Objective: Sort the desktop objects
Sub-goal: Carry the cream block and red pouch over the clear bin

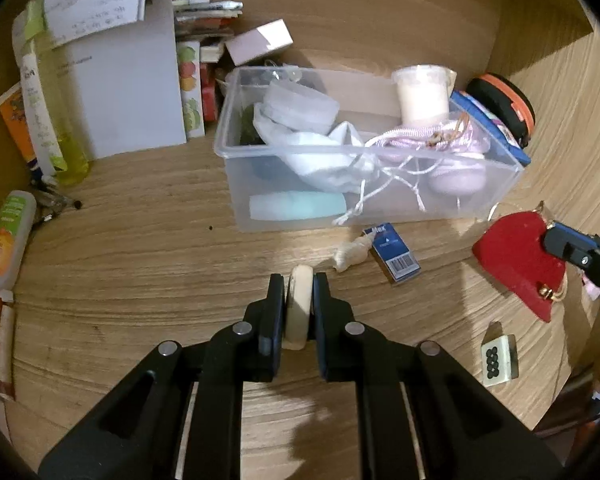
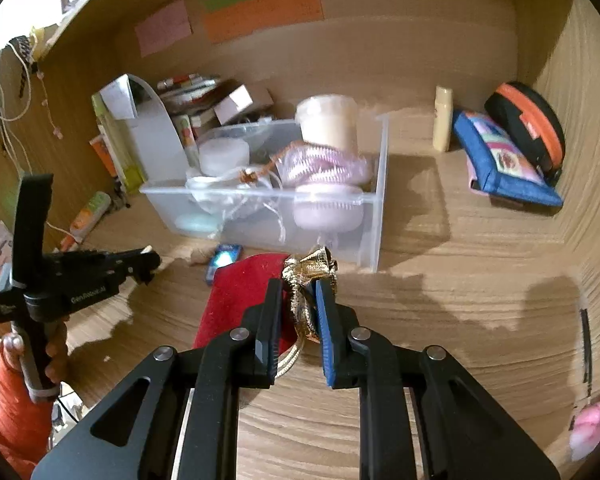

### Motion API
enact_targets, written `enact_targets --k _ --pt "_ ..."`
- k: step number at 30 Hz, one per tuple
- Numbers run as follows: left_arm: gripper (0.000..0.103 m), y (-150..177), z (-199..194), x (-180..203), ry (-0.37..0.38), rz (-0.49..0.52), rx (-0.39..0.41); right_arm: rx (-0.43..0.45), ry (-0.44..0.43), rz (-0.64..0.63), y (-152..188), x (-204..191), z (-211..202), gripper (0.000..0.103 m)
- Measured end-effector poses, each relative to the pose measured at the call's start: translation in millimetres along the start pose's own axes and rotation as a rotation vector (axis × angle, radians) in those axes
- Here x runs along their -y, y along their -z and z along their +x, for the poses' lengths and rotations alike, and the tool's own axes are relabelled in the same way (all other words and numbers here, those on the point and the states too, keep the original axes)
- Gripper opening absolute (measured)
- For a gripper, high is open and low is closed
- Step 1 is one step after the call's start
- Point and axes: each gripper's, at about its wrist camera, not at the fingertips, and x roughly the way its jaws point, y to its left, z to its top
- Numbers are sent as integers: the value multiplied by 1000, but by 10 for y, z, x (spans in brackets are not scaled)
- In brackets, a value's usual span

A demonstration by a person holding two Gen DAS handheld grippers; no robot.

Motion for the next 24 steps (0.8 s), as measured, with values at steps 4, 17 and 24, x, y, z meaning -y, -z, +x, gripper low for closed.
enact_targets --k 4,17,24 --pt "13 -44 -127 1 1 1 38 37 4 -15 -75 -40 -134 15" --pt "13 -334 -463 -72 -7 -3 148 151 -17 -19 -447 -174 -360 15" --pt "13 -546 -533 -83 4 4 189 179 -36 -30 -687 -251 -292 15"
